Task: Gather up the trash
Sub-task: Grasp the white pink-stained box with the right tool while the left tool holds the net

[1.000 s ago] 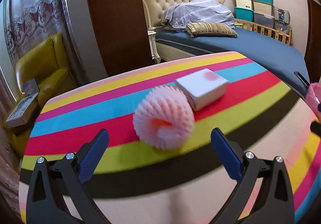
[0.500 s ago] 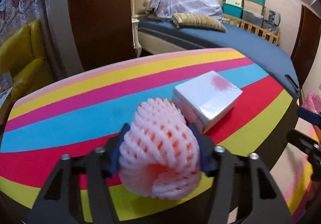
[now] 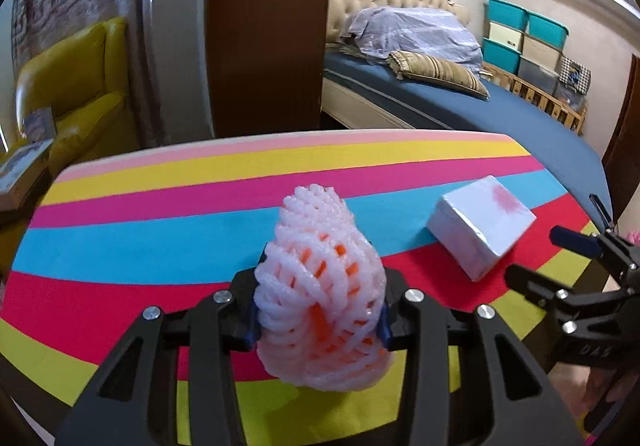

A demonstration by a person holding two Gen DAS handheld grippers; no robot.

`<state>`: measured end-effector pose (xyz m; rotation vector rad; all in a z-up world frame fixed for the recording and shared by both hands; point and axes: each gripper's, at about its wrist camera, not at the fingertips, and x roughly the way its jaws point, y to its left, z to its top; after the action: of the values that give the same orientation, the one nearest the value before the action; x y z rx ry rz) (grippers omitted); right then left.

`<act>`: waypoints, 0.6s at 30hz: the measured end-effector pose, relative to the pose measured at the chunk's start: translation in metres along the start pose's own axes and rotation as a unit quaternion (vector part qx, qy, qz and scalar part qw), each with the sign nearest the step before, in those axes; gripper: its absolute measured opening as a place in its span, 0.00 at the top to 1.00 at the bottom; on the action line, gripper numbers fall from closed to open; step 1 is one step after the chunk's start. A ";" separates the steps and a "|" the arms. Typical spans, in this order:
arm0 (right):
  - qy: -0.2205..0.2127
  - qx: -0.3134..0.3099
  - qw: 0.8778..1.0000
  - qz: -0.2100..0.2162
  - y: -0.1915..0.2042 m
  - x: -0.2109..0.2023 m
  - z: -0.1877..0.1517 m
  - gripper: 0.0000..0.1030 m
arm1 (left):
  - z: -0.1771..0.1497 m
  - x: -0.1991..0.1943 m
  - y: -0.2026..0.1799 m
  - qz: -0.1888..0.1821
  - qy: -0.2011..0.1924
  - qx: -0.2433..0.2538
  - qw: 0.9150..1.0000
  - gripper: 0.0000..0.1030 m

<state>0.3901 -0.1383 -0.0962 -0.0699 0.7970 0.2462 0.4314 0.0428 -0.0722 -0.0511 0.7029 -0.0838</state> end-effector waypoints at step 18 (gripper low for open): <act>0.043 -0.054 0.998 -0.006 0.010 0.039 0.026 0.18 | 0.000 0.000 0.011 -0.003 -0.003 -0.021 1.000 0.59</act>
<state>0.4317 -0.1174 -0.1054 -0.1879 0.8691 0.2764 0.4320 0.0540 -0.0729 -0.0942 0.6990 -0.0752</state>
